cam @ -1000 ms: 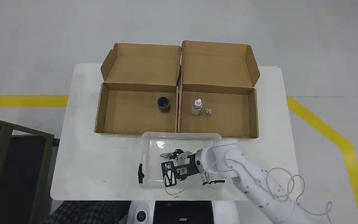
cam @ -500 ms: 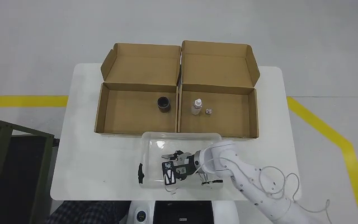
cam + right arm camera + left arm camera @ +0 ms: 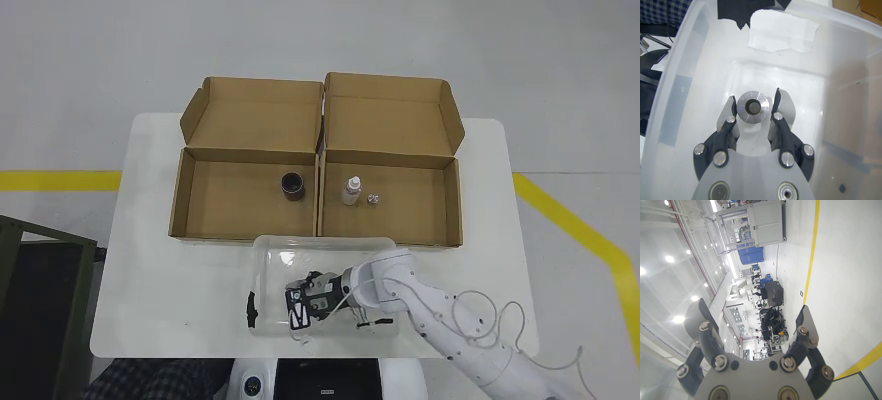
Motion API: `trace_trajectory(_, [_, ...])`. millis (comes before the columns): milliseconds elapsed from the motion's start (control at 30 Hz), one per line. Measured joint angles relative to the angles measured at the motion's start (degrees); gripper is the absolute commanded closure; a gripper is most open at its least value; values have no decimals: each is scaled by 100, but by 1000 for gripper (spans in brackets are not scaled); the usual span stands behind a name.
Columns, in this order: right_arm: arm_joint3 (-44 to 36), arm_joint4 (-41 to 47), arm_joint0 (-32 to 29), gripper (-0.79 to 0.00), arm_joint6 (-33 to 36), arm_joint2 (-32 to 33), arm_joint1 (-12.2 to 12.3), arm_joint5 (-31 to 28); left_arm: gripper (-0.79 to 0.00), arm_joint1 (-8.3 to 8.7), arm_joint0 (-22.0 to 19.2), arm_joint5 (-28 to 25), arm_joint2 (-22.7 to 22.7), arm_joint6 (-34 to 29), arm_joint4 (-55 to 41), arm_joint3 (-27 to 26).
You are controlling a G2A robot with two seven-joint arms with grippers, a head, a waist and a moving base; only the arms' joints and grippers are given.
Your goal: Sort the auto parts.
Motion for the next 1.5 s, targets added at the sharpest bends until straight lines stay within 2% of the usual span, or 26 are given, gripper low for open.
trace_trajectory(33, [5,0,11,0,-12,-10,-2,-6,-785,0,0,0,0,0,0,0])
trace_trajectory(300, [25,6,118,0,-117,-43,4,-177,-785,0,0,0,0,0,0,0])
trace_trajectory(567, [-299,181,167,0,-114,137,48,-193,-785,0,0,0,0,0,0,0])
trace_trajectory(1000, [-1231,885,45,0,-69,997,228,31,-785,0,0,0,0,0,0,0])
trace_trajectory(1500, [-1925,1024,-267,0,-420,1915,431,123,-785,0,0,0,0,0,0,0])
